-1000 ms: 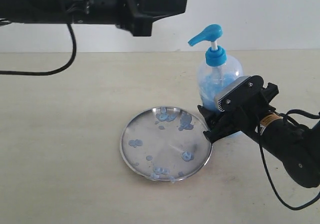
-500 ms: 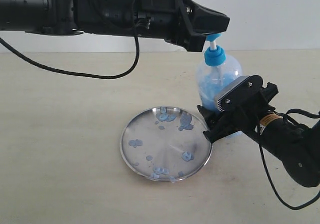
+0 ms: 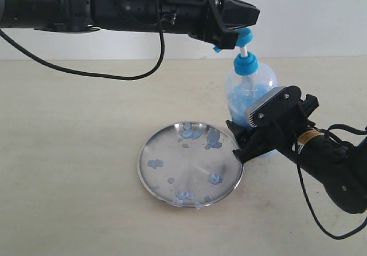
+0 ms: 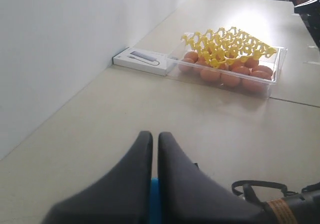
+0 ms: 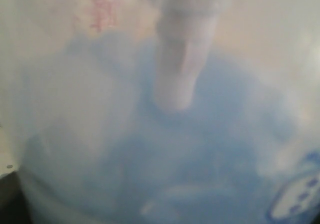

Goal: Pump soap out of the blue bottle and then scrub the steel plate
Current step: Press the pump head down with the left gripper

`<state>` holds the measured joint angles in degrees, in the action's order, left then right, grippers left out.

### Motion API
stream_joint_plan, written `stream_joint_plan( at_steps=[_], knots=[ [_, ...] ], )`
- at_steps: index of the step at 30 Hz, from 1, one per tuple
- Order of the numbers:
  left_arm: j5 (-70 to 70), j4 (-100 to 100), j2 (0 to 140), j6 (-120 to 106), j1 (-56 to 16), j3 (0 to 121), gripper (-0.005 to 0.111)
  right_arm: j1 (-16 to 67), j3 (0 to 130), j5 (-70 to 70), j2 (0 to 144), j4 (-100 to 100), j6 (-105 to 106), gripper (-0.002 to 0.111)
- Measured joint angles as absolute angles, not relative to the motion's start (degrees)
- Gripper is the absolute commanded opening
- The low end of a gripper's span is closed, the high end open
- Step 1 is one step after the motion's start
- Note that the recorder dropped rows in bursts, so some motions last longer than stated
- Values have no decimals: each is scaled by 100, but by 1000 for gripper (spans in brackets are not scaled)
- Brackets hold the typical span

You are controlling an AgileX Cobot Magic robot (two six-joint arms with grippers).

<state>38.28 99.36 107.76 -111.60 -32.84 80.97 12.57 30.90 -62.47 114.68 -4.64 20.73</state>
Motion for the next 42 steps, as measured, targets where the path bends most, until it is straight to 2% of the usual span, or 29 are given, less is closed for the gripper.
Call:
stream_joint_plan(
  at_steps=[19, 37, 42],
  knots=[
    [3668, 9165, 10834, -10572, -3284, 8187, 4, 1257, 3090, -6239, 11468, -475, 2084, 0],
    [4091, 9539, 11241, -10336, -3273, 8319, 4, 1257, 3080, -6218, 11468, -415, 2074, 0],
    [3956, 10197, 11225, -11227, -3273, 8291, 4, 1257, 3080, -6172, 11468, -371, 2037, 0]
  ],
)
